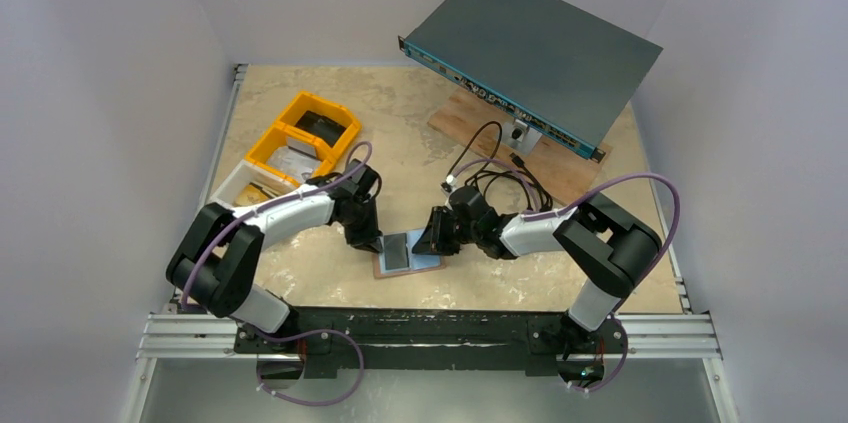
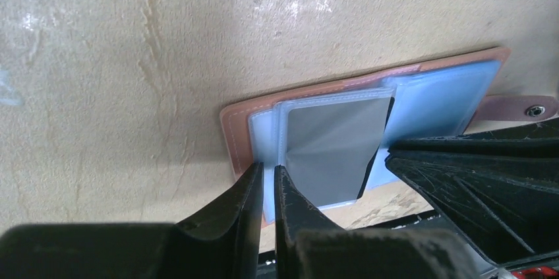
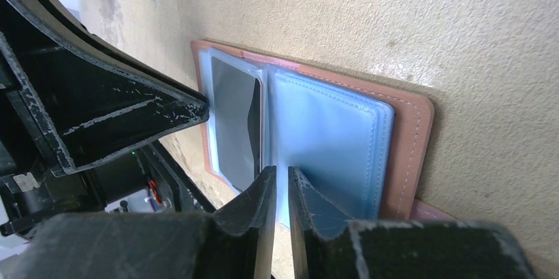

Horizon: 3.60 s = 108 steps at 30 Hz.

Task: Take the credit cards out of the card holder
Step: Remove the credit card from the card holder.

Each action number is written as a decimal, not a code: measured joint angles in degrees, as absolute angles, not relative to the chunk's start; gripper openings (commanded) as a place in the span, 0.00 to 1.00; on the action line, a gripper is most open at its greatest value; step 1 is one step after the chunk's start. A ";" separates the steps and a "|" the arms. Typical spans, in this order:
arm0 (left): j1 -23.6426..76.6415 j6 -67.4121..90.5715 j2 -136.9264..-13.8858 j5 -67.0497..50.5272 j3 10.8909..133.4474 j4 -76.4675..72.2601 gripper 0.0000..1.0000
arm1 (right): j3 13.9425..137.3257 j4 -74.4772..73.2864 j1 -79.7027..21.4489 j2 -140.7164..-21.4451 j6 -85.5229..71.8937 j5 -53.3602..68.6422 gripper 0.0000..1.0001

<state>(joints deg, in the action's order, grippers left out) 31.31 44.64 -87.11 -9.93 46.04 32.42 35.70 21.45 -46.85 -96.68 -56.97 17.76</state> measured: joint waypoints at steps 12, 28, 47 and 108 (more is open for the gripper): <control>31.59 43.90 -83.42 -12.03 43.24 31.35 0.02 | 35.07 23.86 -46.83 -97.34 -58.26 19.03 0.16; 31.75 43.97 -86.04 -14.15 43.22 27.31 0.00 | 35.03 24.23 -46.83 -97.62 -58.52 19.20 0.16; 32.62 45.04 -89.73 -15.55 45.36 26.94 0.00 | 33.06 29.85 -45.74 -99.18 -60.97 22.35 0.15; 33.32 45.87 -88.42 -12.21 45.28 28.08 0.00 | 24.97 47.44 -42.41 -102.32 -69.32 25.41 0.00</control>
